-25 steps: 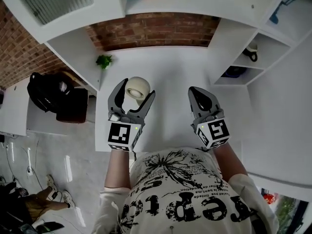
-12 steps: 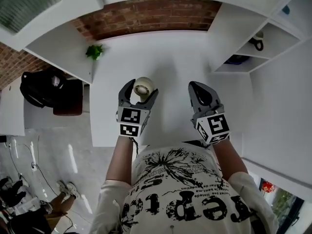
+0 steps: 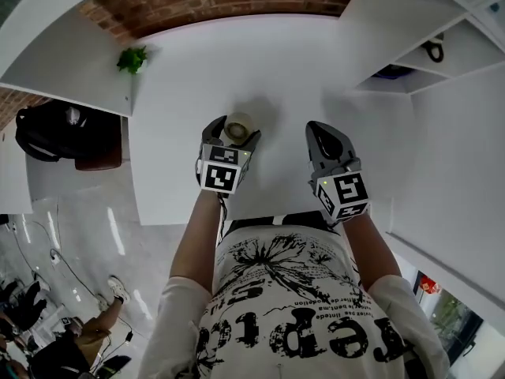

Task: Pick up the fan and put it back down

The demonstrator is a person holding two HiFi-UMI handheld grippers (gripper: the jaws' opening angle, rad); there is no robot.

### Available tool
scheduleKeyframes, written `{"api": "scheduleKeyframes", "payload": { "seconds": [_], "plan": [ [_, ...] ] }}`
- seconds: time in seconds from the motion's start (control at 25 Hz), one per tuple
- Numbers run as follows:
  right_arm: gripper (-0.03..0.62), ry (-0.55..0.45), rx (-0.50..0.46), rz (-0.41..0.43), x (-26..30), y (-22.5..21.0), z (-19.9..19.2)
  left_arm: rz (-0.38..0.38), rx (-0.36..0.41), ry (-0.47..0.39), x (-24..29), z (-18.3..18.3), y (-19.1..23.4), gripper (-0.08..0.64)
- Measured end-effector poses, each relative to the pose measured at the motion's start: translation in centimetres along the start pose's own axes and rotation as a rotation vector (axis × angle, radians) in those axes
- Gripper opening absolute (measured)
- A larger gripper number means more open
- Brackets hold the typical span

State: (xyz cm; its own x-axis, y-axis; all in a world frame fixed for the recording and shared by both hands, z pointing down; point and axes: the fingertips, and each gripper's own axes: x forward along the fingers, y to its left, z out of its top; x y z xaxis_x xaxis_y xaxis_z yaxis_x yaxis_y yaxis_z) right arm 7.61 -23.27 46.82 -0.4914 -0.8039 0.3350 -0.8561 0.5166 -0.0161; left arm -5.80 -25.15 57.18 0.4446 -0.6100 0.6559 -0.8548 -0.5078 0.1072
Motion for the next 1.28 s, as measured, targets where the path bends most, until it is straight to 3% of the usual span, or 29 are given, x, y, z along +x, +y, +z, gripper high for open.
{"api": "scheduleKeyframes", "payload": {
  "seconds": [0.28,0.68,1.0,1.16,1.28],
  "plan": [
    [0.015,0.048,-0.024,0.005,0.4,0.3,-3.0,-0.045,-0.004,0.164,3.4,-4.1,-0.9,0.380],
    [0.015,0.051,-0.025,-0.011,0.9,-0.1,-3.9,-0.046,-0.035,0.264,5.3,-6.8,-0.6,0.380],
    [0.015,0.045,-0.033,-0.003,0.8,0.2,-3.5,-0.046,-0.048,0.266,4.9,-6.8,-0.3,0.380],
    [0.015,0.034,-0.046,0.001,0.6,0.5,-2.7,-0.043,-0.048,0.198,4.5,-5.9,-0.7,0.382],
    [0.015,0.020,-0.055,-0.001,0.2,0.4,-1.9,-0.034,-0.032,0.128,2.8,-3.2,-0.7,0.382]
  ]
}}
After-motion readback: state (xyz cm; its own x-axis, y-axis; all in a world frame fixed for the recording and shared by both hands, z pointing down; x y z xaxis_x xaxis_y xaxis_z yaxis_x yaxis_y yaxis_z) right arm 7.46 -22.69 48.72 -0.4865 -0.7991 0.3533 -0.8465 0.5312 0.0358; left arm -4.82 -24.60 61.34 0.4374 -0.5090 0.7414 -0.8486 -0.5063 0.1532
